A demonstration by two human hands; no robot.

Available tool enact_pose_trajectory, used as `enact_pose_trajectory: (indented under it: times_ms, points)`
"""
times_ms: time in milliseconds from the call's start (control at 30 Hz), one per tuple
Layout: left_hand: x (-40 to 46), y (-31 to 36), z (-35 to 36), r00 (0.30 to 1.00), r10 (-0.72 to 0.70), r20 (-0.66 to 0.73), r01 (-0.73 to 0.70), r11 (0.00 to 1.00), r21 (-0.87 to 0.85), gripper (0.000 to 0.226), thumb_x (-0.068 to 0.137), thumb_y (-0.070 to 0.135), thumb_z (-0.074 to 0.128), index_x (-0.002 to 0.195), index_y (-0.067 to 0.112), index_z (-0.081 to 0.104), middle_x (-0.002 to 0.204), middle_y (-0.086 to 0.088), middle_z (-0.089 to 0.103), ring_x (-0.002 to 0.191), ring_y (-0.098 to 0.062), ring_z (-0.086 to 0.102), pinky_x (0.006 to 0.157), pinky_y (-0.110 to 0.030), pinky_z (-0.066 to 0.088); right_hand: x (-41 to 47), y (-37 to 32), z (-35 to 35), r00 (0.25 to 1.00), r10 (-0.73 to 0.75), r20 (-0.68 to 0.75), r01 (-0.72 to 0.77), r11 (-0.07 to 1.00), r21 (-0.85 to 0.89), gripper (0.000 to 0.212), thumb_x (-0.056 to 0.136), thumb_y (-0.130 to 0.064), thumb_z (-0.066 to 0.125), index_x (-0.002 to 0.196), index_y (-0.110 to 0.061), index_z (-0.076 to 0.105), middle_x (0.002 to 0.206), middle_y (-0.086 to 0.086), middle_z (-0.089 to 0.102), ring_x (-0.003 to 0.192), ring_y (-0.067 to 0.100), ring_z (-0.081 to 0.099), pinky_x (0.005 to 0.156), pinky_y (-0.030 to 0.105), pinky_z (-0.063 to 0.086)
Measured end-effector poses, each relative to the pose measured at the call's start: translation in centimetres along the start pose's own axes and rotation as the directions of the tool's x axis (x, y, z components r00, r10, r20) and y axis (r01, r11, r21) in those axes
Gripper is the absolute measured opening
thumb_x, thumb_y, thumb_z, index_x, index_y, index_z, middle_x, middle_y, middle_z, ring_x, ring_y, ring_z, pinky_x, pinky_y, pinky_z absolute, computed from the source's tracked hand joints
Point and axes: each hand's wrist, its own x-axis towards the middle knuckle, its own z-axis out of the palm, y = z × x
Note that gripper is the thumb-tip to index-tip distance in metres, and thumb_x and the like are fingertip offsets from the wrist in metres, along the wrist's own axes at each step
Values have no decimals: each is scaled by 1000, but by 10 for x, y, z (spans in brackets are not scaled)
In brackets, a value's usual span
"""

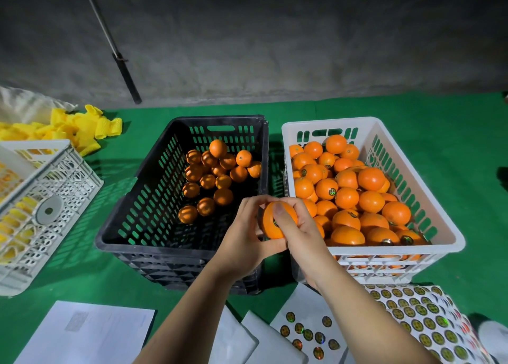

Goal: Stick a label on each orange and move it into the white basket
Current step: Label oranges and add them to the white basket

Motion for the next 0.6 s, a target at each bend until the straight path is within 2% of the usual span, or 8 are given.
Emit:
enact_pose_trajectory:
  times_ms: [100, 200, 300, 367, 433, 500, 567, 600]
  points:
    - [-1, 1, 1, 999, -30, 17, 30, 1000, 0, 72, 76, 18, 91, 130, 41, 49, 135, -6, 51, 117, -23, 66, 93, -43, 60, 4, -3, -4, 999, 12, 42, -10, 999, -53, 39, 79, -64, 78, 109, -45, 64, 103, -16, 73, 95, 1, 70, 70, 13, 54]
    - [-2, 1, 0, 999, 26, -28, -23, 993, 113, 76, 76, 20, 93, 130, 43, 45, 133, -1, 48, 119, -17, 61, 92, -37, 59, 10, -11, -10, 990, 72, 120, -52, 985, -164, 55, 69, -61, 87, 116, -50, 59, 107, -14, 72, 99, 5, 71, 77, 23, 58]
    - [-4, 4, 2, 996, 79, -44, -69, 980, 187, 75, 74, 35, 93, 129, 47, 43, 133, 12, 44, 120, -5, 56, 91, -28, 58, 9, -13, -18, 981, 89, 172, -50, 975, -218, 55, 74, -60, 85, 120, -56, 56, 108, -18, 70, 101, 5, 70, 81, 27, 61]
    - [-5, 5, 5, 993, 117, -32, -105, 960, 259, 80, 71, 53, 90, 135, 39, 44, 135, 16, 44, 117, 1, 58, 90, -19, 56, 2, -19, -27, 975, 102, 196, -53, 970, -239, 54, 74, -62, 82, 122, -58, 56, 106, -16, 70, 95, 6, 72, 72, 29, 62]
    - [-5, 5, 8, 997, 80, -10, -76, 976, 206, 91, 71, 58, 88, 144, 31, 42, 144, 11, 48, 114, 0, 65, 93, -22, 58, 1, -25, -46, 984, 80, 158, -28, 951, -309, 52, 72, -63, 81, 119, -57, 58, 100, -8, 70, 82, 8, 73, 63, 27, 60]
    - [-5, 7, 6, 999, -39, 4, 38, 998, 52, 89, 75, 55, 87, 148, 37, 38, 147, 4, 52, 114, -4, 69, 97, -28, 58, 11, -29, -72, 999, 30, 14, -22, 915, -402, 48, 74, -63, 82, 114, -50, 58, 96, -4, 70, 80, 12, 71, 64, 32, 61]
    - [-3, 6, 5, 996, -87, 5, 87, 995, 45, 68, 84, 48, 82, 142, 40, 46, 138, 3, 61, 112, -3, 70, 95, -26, 58, 26, -29, -98, 992, 26, -120, -84, 854, -514, 57, 80, -61, 79, 125, -40, 52, 103, -2, 67, 92, 20, 68, 74, 42, 60]
    - [-3, 5, 4, 995, -99, 9, 98, 994, 50, 56, 89, 44, 80, 137, 40, 51, 129, 4, 67, 110, -3, 70, 93, -24, 59, 34, -27, -108, 989, 34, -147, -115, 805, -582, 65, 82, -61, 77, 134, -35, 47, 109, 1, 66, 98, 25, 66, 79, 42, 57]
